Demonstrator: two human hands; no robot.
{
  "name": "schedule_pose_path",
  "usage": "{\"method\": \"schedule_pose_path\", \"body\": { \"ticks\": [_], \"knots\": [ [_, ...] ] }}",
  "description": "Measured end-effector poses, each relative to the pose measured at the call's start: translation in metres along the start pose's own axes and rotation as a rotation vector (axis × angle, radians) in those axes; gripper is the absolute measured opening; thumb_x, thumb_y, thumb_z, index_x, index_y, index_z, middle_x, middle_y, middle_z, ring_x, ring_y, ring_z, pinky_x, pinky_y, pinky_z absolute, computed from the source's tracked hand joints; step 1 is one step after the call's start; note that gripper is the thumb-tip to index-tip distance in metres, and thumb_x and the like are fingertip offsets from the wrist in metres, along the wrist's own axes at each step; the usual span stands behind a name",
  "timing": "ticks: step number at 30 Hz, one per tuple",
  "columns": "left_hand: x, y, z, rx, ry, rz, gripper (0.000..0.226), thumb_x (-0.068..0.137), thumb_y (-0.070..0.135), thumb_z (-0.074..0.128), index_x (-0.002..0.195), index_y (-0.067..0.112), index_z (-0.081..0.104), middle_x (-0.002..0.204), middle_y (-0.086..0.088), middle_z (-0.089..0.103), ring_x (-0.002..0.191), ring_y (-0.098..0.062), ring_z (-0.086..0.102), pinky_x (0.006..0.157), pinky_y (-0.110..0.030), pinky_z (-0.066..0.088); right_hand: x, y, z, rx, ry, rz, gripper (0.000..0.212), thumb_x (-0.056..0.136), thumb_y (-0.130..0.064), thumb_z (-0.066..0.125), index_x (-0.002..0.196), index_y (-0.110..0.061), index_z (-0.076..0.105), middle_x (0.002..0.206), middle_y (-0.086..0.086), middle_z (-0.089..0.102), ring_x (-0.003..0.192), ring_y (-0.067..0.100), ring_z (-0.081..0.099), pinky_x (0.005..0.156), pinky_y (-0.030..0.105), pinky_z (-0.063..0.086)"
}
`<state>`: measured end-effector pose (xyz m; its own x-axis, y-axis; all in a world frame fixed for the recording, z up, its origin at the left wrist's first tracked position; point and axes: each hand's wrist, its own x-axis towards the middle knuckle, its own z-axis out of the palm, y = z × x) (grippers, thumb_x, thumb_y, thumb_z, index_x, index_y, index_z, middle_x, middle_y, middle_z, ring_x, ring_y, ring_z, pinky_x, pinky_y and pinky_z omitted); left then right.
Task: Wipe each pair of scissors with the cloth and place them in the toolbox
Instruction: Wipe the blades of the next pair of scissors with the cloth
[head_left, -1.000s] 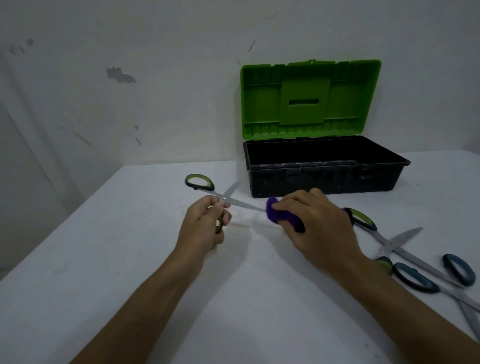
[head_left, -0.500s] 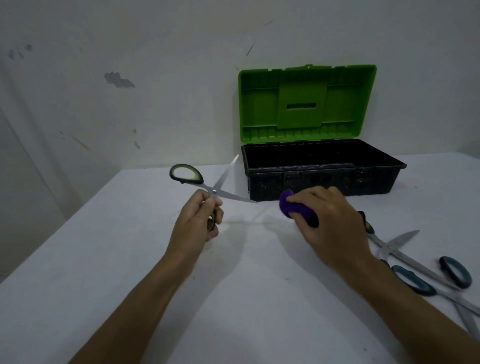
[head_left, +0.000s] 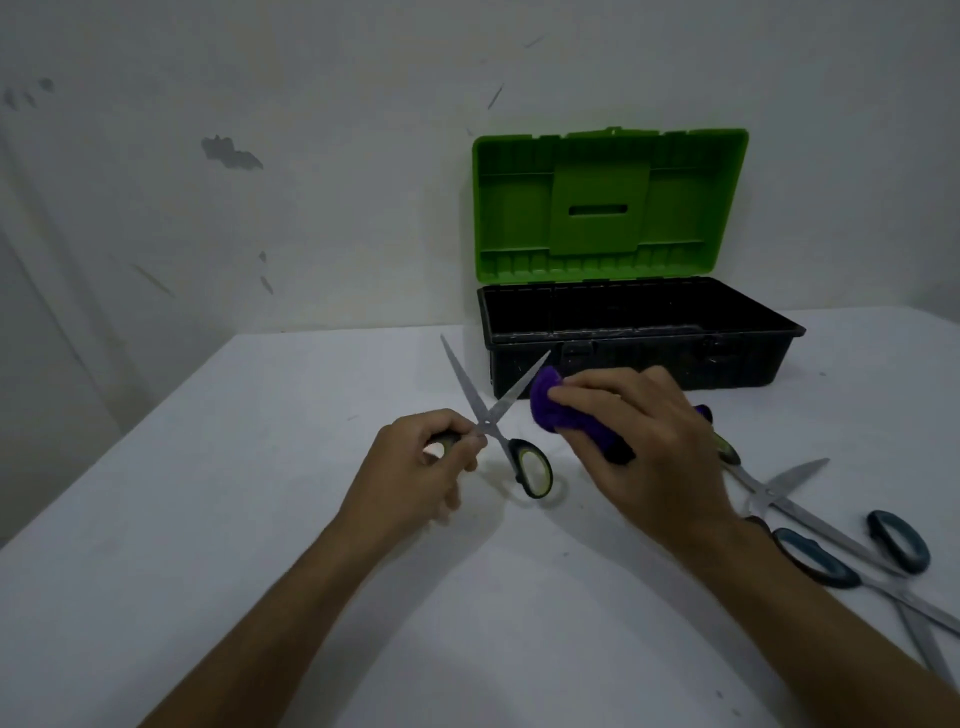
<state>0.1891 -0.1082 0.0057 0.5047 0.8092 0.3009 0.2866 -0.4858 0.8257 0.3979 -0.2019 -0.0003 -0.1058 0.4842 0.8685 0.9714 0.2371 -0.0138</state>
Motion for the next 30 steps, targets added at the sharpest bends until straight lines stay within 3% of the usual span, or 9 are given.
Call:
{"method": "schedule_pose_path", "body": {
  "ticks": [3, 6, 10, 16, 19, 23, 30],
  "knots": [
    [-0.001, 0.004, 0.004, -0.001, -0.003, 0.008, 0.013, 0.091, 0.024, 0.066, 0.083, 0.018, 0.073, 0.066, 0.005, 0.066, 0.046, -0.003, 0.052, 0.048, -0.012, 0.039, 0.000, -0.005, 0.005, -0.031, -0.034, -0.057, 0.036, 0.086, -0.030, 0.069, 0.119, -0.015, 0.065, 0.115, 0.003, 0.066, 0.091, 0.020, 0.055, 0.070, 0.027, 0.048],
    [-0.003, 0.006, 0.007, 0.028, -0.004, 0.011, 0.017, 0.087, 0.034, 0.069, 0.076, 0.022, 0.073, 0.065, 0.009, 0.066, 0.058, -0.003, 0.058, 0.054, -0.016, 0.044, -0.001, -0.011, 0.009, -0.074, -0.094, -0.114, 0.037, 0.083, -0.026, 0.075, 0.118, -0.017, 0.068, 0.117, 0.002, 0.066, 0.091, 0.019, 0.054, 0.069, 0.027, 0.047],
    [-0.005, 0.005, 0.006, 0.091, 0.034, 0.054, 0.019, 0.085, 0.035, 0.071, 0.071, 0.021, 0.072, 0.066, 0.001, 0.067, 0.064, -0.011, 0.060, 0.058, -0.023, 0.046, -0.002, -0.013, 0.014, -0.107, -0.149, -0.113, 0.037, 0.081, -0.021, 0.077, 0.116, -0.017, 0.068, 0.117, 0.001, 0.066, 0.088, 0.020, 0.053, 0.066, 0.030, 0.048],
    [-0.003, 0.001, 0.000, 0.032, -0.031, -0.070, 0.018, 0.083, 0.034, 0.074, 0.067, 0.024, 0.072, 0.062, 0.003, 0.064, 0.048, -0.004, 0.050, 0.050, -0.015, 0.038, 0.004, 0.014, 0.002, -0.230, -0.003, 0.091, 0.028, 0.083, -0.009, 0.074, 0.110, -0.014, 0.071, 0.111, 0.001, 0.068, 0.082, 0.024, 0.050, 0.061, 0.034, 0.047],
    [-0.001, 0.002, 0.004, 0.009, -0.047, -0.113, 0.018, 0.083, 0.035, 0.074, 0.070, 0.022, 0.074, 0.059, 0.003, 0.061, 0.041, -0.003, 0.042, 0.049, -0.020, 0.036, 0.002, 0.006, -0.001, -0.165, 0.004, -0.002, 0.027, 0.083, -0.013, 0.074, 0.111, -0.013, 0.072, 0.112, 0.002, 0.068, 0.083, 0.021, 0.049, 0.065, 0.026, 0.043],
    [-0.003, 0.002, 0.003, 0.033, -0.006, -0.056, 0.018, 0.083, 0.034, 0.073, 0.071, 0.021, 0.074, 0.062, 0.003, 0.066, 0.050, -0.003, 0.052, 0.052, -0.019, 0.042, -0.003, -0.017, 0.013, -0.074, -0.170, -0.133, 0.032, 0.081, -0.019, 0.076, 0.113, -0.017, 0.072, 0.114, 0.000, 0.068, 0.088, 0.019, 0.053, 0.066, 0.028, 0.048],
    [-0.003, 0.002, 0.008, -0.032, 0.004, -0.103, 0.020, 0.084, 0.033, 0.074, 0.070, 0.018, 0.073, 0.046, 0.015, 0.052, 0.037, -0.001, 0.042, 0.049, -0.018, 0.035, 0.004, 0.007, 0.004, -0.208, 0.025, 0.069, 0.029, 0.081, -0.008, 0.075, 0.109, -0.014, 0.072, 0.110, 0.001, 0.068, 0.082, 0.021, 0.048, 0.061, 0.028, 0.044]
  ]
}}
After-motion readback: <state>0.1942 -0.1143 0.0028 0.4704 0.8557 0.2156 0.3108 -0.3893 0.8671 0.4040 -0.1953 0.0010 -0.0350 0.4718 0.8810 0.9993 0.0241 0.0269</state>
